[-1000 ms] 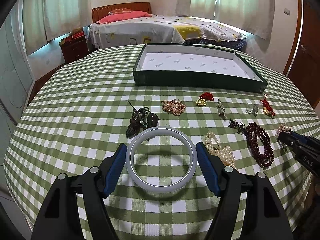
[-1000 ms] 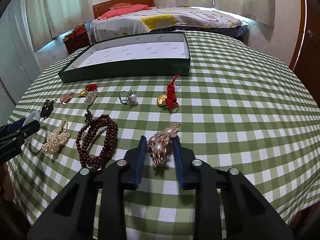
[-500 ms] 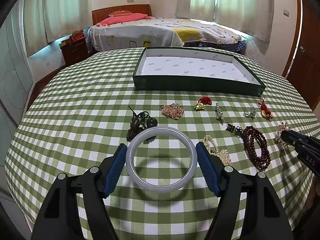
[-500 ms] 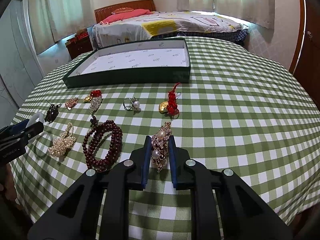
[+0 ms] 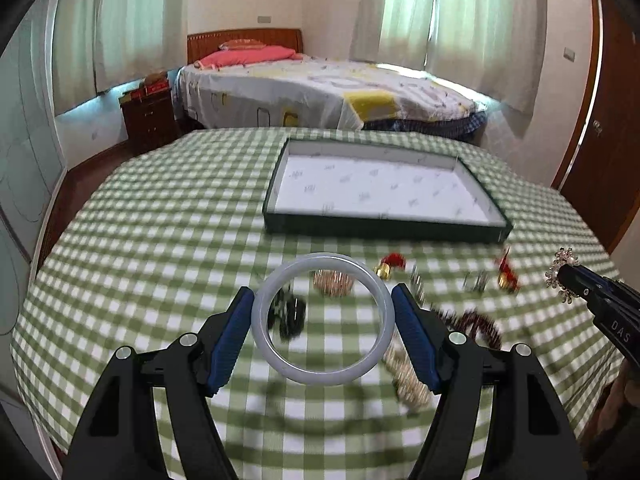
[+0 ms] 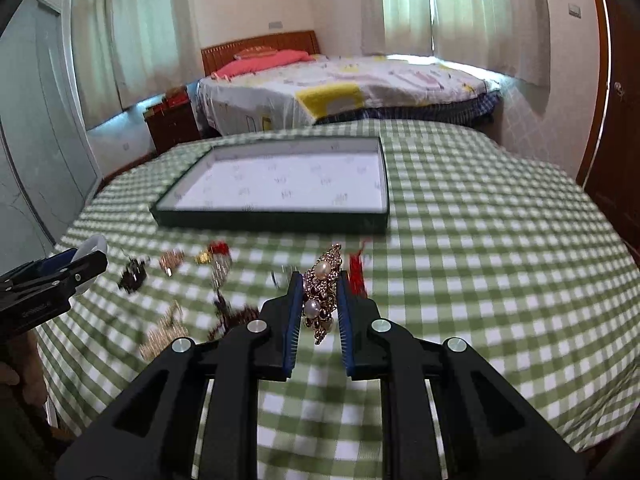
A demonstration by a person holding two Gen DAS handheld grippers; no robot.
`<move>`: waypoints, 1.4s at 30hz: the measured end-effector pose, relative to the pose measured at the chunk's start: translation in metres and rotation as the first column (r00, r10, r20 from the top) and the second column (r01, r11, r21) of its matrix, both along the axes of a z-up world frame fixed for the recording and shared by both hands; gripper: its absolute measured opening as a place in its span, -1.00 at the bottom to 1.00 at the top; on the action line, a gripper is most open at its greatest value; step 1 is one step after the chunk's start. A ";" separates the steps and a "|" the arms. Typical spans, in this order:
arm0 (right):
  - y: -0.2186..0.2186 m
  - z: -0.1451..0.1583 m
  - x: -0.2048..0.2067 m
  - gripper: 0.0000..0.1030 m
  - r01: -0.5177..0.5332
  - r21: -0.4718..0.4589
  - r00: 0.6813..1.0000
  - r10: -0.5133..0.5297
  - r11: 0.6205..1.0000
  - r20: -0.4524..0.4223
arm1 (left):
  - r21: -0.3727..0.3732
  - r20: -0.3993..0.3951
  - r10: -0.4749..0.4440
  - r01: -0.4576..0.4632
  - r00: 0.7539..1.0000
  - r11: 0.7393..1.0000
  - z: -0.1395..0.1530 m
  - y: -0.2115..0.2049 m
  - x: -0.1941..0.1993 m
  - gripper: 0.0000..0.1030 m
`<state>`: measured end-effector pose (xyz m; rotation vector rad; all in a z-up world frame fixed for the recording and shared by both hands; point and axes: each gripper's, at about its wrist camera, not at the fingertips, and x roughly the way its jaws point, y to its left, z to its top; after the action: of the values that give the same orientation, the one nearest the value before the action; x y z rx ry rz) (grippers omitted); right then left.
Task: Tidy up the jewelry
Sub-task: 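Close the left tool on the jade bangle while the right tool grips the pearl brooch, then carry the bangle and brooch into the tray and open both tools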
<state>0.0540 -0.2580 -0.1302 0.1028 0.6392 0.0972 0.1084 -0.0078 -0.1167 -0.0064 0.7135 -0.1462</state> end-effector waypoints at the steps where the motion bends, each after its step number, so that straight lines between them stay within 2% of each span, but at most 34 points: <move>1: -0.001 0.004 0.003 -0.67 -0.001 0.000 1.000 0.001 1.000 0.010 | -0.001 0.011 -0.002 0.002 1.000 1.000 0.004 -0.001 0.002 0.33; 10: 0.000 0.044 0.062 -0.67 -0.026 -0.004 0.992 0.026 1.000 0.121 | -0.011 0.100 -0.019 0.020 0.995 1.000 0.038 -0.012 0.057 0.33; 15: 0.000 0.047 0.112 -0.67 -0.032 -0.001 0.990 0.032 0.999 0.135 | 0.015 0.143 -0.029 0.027 0.989 1.000 0.046 -0.026 0.105 0.33; 20: -0.002 0.043 0.167 -0.67 -0.023 -0.014 0.991 0.025 1.000 0.135 | 0.028 0.143 -0.017 0.013 0.990 1.000 0.041 -0.035 0.151 0.33; 25: -0.008 0.027 0.221 -0.67 -0.013 0.003 0.996 0.012 1.000 0.093 | 0.030 0.110 -0.003 -0.001 0.994 1.000 0.026 -0.043 0.201 0.33; 30: -0.009 0.000 0.265 -0.66 -0.020 0.024 1.000 0.020 1.000 -0.004 | 0.042 0.046 -0.002 0.000 0.999 0.999 0.003 -0.048 0.236 0.33; 37: -0.010 -0.030 0.303 -0.66 -0.024 0.014 0.991 0.025 1.000 -0.133 | 0.026 -0.115 0.015 -0.012 0.993 1.000 -0.032 -0.046 0.282 0.33; 42: -0.009 -0.045 0.317 -0.66 -0.035 0.027 0.974 0.040 0.999 -0.222 | 0.026 -0.200 0.008 -0.003 0.980 1.000 -0.048 -0.047 0.295 0.33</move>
<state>0.3707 -0.2675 -0.1756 0.1247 0.8641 0.1302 0.4032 -0.0546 -0.1650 0.0009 0.9168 -0.1322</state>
